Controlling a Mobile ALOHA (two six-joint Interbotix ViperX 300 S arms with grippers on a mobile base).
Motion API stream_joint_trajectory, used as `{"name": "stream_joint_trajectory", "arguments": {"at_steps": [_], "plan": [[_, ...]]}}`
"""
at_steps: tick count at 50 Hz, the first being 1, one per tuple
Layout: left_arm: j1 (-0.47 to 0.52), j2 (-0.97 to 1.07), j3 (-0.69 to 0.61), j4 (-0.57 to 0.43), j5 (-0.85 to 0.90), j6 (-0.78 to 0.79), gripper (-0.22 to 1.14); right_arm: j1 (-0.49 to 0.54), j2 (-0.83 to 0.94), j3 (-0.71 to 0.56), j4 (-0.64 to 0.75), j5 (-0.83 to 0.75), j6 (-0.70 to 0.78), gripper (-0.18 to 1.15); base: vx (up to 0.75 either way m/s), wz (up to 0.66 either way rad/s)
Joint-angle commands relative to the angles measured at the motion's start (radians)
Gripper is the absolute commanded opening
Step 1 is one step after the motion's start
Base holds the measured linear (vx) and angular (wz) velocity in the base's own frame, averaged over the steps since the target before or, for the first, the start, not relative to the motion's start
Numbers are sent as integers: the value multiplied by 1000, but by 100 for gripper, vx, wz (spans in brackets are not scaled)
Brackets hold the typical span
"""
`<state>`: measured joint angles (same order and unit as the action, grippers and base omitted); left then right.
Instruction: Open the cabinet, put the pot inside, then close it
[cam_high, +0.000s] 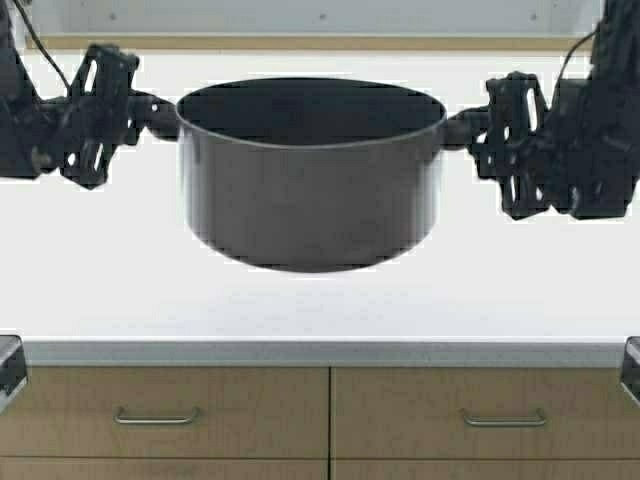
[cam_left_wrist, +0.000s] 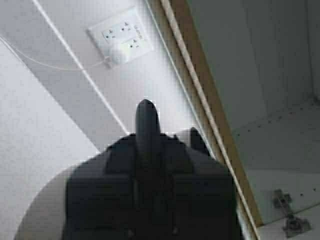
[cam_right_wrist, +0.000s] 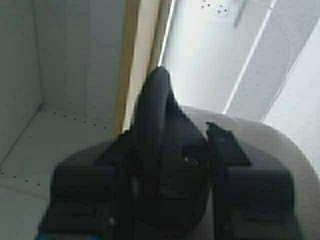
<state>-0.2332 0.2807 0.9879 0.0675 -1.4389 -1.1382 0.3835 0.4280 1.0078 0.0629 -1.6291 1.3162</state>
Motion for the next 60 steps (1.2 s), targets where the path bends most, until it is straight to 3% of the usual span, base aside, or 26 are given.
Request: {"name": "stream_joint_trajectory", "arguments": {"at_steps": [1,10,24,37,60], "plan": [[-32,-149,28,-31,51,12,3,5,-156,25,-15,14,21,8,0,0],[-100,-279,44,-112,160,20,3,15,-270,52,-15,80,26,8,0,0],[-198,-385,34,-261,230,32,3,124,-382,9,75,173,20,8,0,0],[-276,-489,-25,-385,333,166,3,179,-456,-67,123,276,5,8,0,0],[-302,-574,-121,-514,528,282,3,202,-549,-233,133,523,-94,8,0,0]]}}
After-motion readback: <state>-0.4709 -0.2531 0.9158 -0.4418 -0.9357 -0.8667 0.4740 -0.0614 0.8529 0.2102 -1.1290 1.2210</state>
